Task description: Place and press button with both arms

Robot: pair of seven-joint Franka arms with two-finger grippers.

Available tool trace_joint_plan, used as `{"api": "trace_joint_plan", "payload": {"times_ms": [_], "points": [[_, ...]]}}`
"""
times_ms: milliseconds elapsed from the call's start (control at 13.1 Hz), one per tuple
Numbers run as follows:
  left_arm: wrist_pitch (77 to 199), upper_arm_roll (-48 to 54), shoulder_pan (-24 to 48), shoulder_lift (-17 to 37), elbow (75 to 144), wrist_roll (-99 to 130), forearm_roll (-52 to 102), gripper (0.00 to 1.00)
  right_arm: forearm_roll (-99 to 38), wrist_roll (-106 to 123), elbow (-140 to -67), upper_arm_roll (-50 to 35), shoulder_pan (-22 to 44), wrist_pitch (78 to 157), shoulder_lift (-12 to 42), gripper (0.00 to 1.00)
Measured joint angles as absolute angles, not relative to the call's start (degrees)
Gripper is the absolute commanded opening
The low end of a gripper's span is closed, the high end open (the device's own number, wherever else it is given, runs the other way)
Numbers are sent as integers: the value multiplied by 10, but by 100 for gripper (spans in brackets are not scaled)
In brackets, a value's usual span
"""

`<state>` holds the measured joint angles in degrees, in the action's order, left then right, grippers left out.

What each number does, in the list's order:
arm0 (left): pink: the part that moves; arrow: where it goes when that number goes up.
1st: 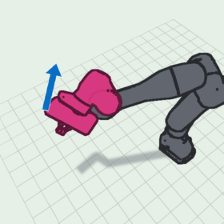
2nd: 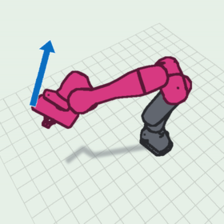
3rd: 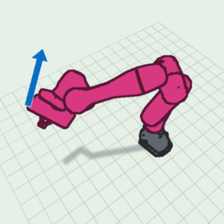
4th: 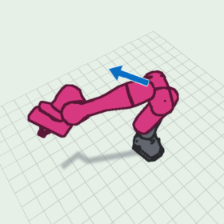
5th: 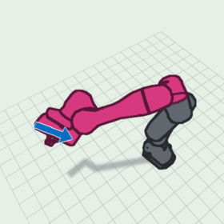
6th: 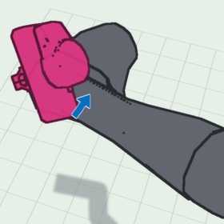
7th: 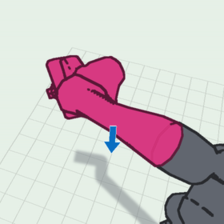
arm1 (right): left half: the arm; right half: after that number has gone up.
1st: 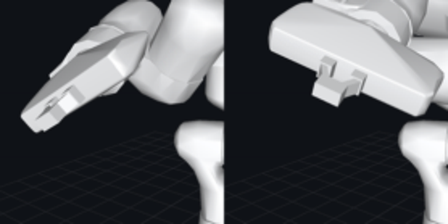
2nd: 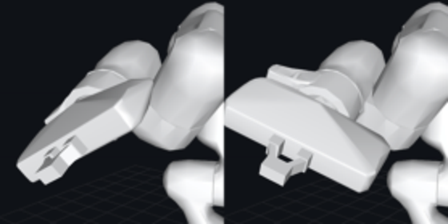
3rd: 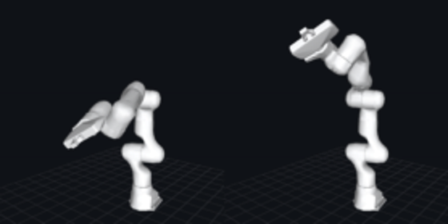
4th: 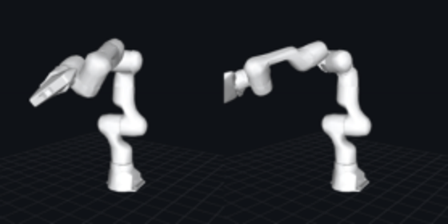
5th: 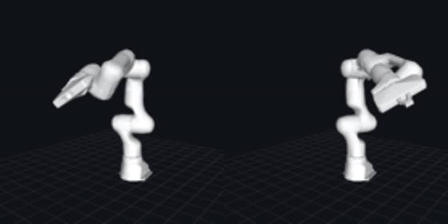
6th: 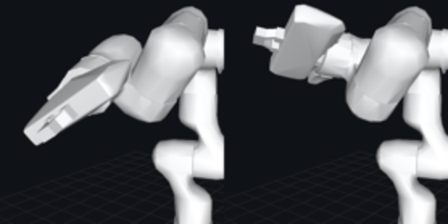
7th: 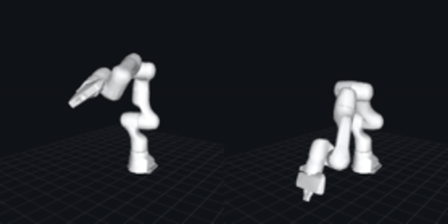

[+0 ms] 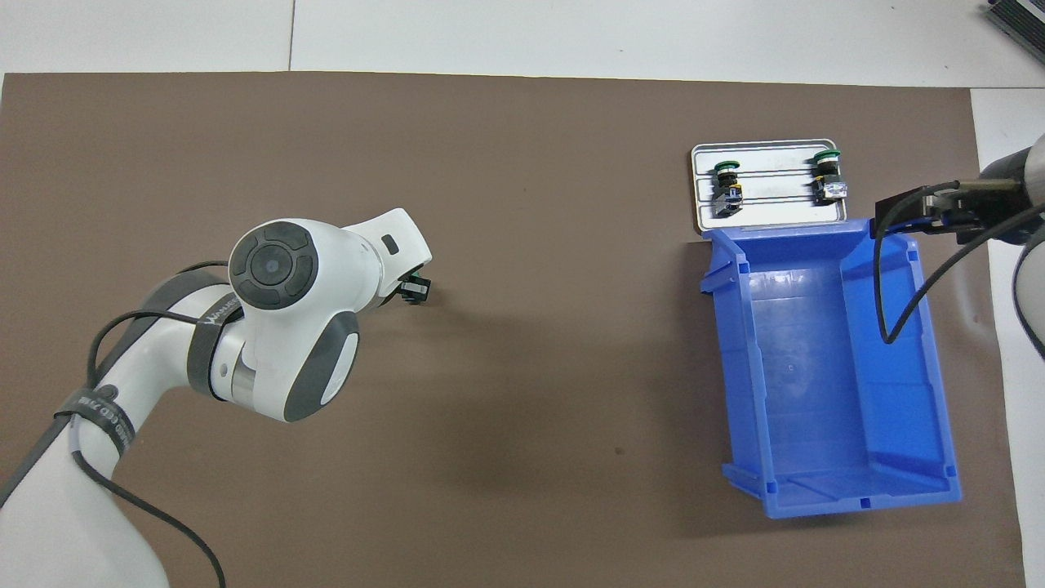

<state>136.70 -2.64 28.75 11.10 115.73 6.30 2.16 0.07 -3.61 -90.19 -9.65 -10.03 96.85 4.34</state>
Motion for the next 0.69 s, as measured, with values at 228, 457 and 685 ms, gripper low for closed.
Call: {"api": "trace_joint_plan", "payload": {"times_ms": [228, 457, 685], "points": [[1375, -27, 289, 119, 1156, 63, 21, 0, 1, -36, -902, -97, -100, 969, 43, 100], [1373, -28, 290, 118, 1154, 63, 20, 0, 1, -36, -902, -97, -100, 969, 43, 100], [1325, -29, 290, 110, 1137, 63, 20, 100, 1, -36, -902, -97, -100, 969, 43, 100]]}}
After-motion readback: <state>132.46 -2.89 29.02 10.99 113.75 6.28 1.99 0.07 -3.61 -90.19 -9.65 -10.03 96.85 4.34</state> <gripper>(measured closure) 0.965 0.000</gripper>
